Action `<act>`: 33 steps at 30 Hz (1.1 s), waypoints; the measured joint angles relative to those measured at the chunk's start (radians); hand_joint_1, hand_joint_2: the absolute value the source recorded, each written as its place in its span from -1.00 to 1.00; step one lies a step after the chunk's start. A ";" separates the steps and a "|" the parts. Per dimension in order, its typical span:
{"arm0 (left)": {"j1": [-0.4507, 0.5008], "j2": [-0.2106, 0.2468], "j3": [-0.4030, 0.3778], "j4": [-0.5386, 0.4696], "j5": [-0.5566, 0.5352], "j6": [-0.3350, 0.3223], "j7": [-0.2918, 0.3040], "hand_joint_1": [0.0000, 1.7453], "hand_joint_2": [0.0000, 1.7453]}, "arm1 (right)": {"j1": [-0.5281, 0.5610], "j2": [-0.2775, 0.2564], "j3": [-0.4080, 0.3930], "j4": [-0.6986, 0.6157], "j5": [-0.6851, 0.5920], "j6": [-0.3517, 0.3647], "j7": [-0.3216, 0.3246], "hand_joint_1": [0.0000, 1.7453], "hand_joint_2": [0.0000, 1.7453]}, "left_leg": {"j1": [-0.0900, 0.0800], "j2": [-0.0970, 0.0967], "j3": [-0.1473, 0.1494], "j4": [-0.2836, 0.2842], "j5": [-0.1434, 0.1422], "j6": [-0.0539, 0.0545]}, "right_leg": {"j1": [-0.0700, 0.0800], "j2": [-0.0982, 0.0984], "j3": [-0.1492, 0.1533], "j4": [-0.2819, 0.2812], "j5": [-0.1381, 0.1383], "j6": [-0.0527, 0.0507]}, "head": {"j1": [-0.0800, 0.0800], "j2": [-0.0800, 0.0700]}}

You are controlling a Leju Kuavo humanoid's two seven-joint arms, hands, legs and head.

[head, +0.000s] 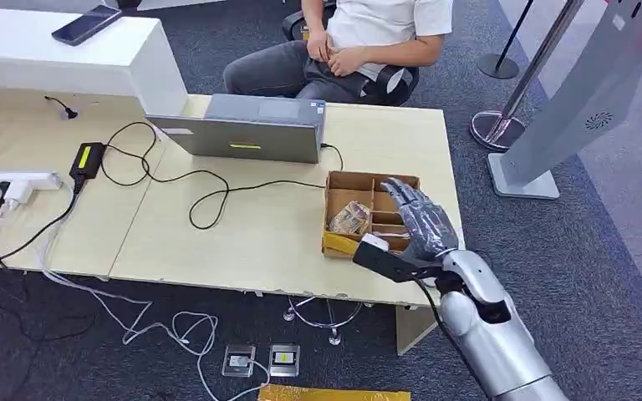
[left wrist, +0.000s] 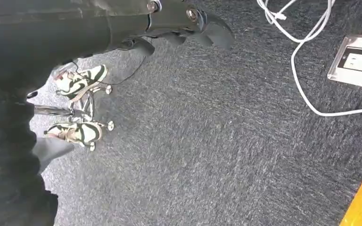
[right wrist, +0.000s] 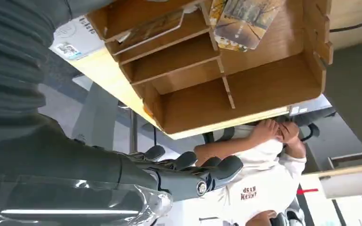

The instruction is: Pass the card to the sensor for recognition and then transmit it.

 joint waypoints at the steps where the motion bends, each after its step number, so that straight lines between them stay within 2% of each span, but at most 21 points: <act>1: 0.000 -0.001 0.000 0.000 0.001 0.000 0.000 -1.00 1.00 | -0.007 0.005 0.000 0.019 0.000 -0.008 -0.005 -1.00 1.00 | 0.000 0.000 0.000 0.000 0.000 0.000 | 0.000 0.000 0.000 0.000 0.000 0.000 | 0.000 0.000; 15: 0.000 -0.003 0.000 0.000 0.001 0.000 0.000 -1.00 1.00 | -0.068 0.066 0.008 0.189 0.009 -0.056 -0.040 -1.00 1.00 | 0.000 0.000 0.000 0.000 0.000 0.000 | 0.000 0.000 0.000 0.000 0.000 0.000 | 0.000 0.000; 33: 0.000 -0.003 0.000 0.000 0.001 -0.001 0.000 -1.00 1.00 | -0.090 0.079 0.013 0.265 0.003 -0.048 -0.049 -1.00 1.00 | 0.000 0.000 0.000 0.000 0.000 0.000 | 0.000 0.000 0.000 0.000 0.000 0.000 | 0.000 0.000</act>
